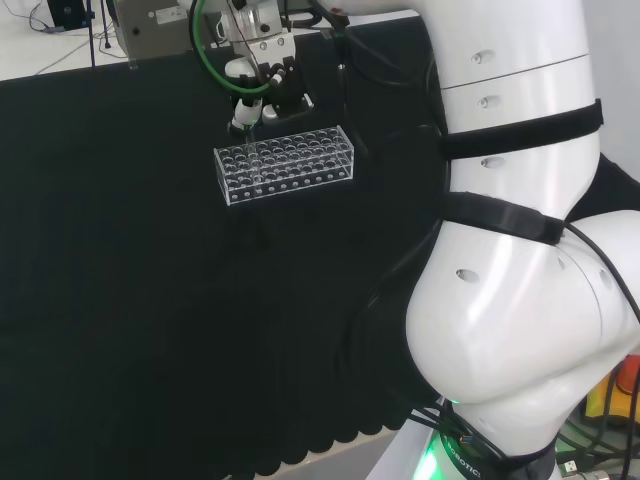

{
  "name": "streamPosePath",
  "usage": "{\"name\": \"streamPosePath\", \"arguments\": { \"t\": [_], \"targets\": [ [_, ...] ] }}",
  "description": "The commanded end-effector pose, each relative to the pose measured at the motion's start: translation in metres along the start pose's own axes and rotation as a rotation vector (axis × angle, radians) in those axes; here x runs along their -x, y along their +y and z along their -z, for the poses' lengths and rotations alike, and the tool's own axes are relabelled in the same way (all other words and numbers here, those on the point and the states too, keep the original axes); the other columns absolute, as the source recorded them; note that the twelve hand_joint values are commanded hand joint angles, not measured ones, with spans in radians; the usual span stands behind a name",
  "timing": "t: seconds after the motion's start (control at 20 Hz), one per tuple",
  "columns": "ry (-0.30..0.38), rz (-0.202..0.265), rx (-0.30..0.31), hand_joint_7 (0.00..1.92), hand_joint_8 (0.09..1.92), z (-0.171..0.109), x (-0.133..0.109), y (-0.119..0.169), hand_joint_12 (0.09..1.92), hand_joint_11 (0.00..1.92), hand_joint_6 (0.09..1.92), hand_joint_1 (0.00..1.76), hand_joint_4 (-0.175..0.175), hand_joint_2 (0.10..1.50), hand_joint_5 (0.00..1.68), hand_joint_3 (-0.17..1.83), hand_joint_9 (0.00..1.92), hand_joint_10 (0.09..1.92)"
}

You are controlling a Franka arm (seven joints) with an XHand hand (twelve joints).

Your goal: Pick up the test tube.

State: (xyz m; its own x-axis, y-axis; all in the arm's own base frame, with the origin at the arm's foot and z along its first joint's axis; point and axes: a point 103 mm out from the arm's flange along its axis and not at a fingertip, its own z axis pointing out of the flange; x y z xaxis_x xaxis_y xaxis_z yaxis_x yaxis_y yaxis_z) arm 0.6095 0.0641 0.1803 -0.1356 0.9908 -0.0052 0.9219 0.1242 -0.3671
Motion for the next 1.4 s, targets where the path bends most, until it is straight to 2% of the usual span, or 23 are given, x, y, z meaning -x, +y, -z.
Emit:
{"name": "streamPosePath", "arguments": {
  "t": [0.05, 0.4, 0.6, 0.9, 1.25, 1.4],
  "targets": [
    [0.022, -0.010, 0.034, 1.72, 0.47, 0.005, -0.001, -0.001, 0.87, 1.31, 0.47, 1.22, -0.175, 0.89, 1.31, 0.19, 1.64, 0.41],
    [0.071, -0.013, 0.067, 1.83, 0.29, 0.012, 0.001, -0.006, 0.81, 1.40, 0.37, 1.23, -0.175, 0.73, 1.39, 0.46, 1.76, 0.24],
    [0.099, -0.013, 0.081, 1.84, 0.28, 0.018, 0.001, -0.008, 0.82, 1.41, 0.36, 1.23, -0.175, 0.72, 1.40, 0.48, 1.76, 0.23],
    [0.108, -0.016, 0.066, 1.85, 0.26, 0.030, 0.005, -0.009, 0.81, 1.41, 0.35, 1.23, -0.175, 0.69, 1.41, 0.52, 1.77, 0.22],
    [0.141, -0.009, 0.048, 1.85, 0.25, 0.057, 0.009, -0.013, 0.81, 1.42, 0.35, 1.23, -0.175, 0.68, 1.41, 0.53, 1.77, 0.21],
    [0.130, -0.005, 0.057, 1.85, 0.25, 0.069, 0.011, -0.016, 0.81, 1.42, 0.35, 1.23, -0.175, 0.68, 1.41, 0.54, 1.78, 0.21]
  ]
}}
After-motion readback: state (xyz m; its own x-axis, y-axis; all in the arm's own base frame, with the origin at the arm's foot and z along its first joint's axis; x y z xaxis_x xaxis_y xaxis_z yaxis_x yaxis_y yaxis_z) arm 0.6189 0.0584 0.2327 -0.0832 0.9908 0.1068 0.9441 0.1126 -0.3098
